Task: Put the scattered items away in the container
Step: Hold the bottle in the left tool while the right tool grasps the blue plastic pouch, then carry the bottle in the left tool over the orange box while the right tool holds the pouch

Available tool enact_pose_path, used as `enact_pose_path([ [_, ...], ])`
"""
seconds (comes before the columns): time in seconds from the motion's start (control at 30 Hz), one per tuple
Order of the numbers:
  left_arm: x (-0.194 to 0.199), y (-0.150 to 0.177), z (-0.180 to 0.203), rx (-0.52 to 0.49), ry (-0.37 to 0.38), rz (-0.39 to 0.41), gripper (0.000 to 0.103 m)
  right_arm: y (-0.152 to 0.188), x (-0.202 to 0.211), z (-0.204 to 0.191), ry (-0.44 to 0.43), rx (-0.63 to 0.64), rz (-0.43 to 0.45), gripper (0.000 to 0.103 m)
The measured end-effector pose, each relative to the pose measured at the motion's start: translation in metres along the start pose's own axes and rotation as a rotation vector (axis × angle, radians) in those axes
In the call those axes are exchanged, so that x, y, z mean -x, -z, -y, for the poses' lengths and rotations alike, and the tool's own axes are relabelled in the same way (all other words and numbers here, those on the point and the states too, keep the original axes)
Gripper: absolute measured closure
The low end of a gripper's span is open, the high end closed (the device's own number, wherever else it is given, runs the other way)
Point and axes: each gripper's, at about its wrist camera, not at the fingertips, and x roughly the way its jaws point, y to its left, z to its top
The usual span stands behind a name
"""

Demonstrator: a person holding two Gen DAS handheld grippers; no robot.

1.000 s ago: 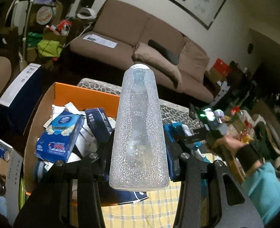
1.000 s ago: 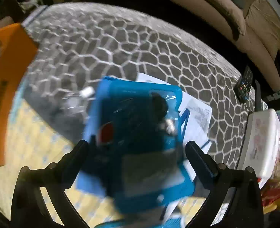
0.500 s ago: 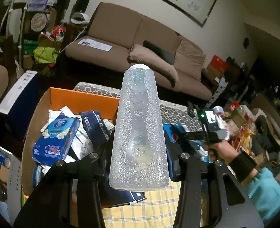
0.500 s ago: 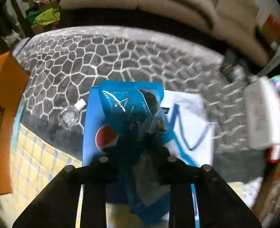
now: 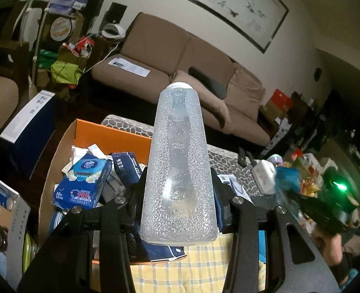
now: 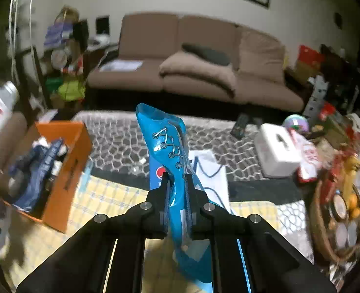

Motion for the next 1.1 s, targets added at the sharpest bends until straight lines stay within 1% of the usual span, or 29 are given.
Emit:
enact_pose_path([
  [0.07, 0.002, 0.000, -0.001, 0.003, -0.002, -0.001, 0.063, 0.004, 0.027, -0.003, 0.011, 0.004, 0.029, 0.094],
  [0.17, 0.003, 0.000, -0.002, 0.004, -0.006, 0.007, 0.063, 0.008, 0.052, -0.006, 0.003, 0.003, 0.042, 0.094],
  [0.27, 0.002, 0.000, -0.003, 0.006, -0.024, 0.011, 0.063, 0.013, 0.068, -0.008, -0.003, -0.001, 0.053, 0.094],
  [0.4, -0.002, 0.000, -0.006, 0.005, -0.074, 0.002, 0.063, 0.020, 0.078, -0.010, -0.044, -0.035, 0.037, 0.094],
  [0.47, -0.003, 0.001, -0.008, 0.008, -0.094, -0.004, 0.063, 0.024, 0.079, -0.014, -0.053, -0.034, 0.027, 0.094],
  [0.57, -0.010, 0.004, -0.014, 0.013, -0.182, -0.042, 0.063, 0.029, 0.077, -0.022, -0.080, -0.049, 0.015, 0.093],
  [0.7, -0.017, 0.007, -0.025, 0.052, -0.203, -0.087, 0.063, 0.032, 0.067, -0.040, -0.122, -0.046, 0.010, 0.093],
  [0.8, -0.016, 0.007, -0.027, 0.044, -0.236, -0.092, 0.063, 0.033, 0.058, -0.057, -0.174, -0.049, -0.002, 0.093],
  [0.97, -0.019, 0.005, -0.033, 0.047, -0.259, -0.120, 0.063, 0.027, 0.039, -0.084, -0.256, -0.057, -0.024, 0.093],
  [1.03, -0.023, 0.005, -0.041, 0.064, -0.278, -0.144, 0.063, 0.023, 0.034, -0.096, -0.280, -0.048, -0.024, 0.093],
  [1.1, -0.026, 0.005, -0.045, 0.057, -0.322, -0.155, 0.063, 0.020, 0.032, -0.107, -0.297, -0.035, -0.024, 0.093],
])
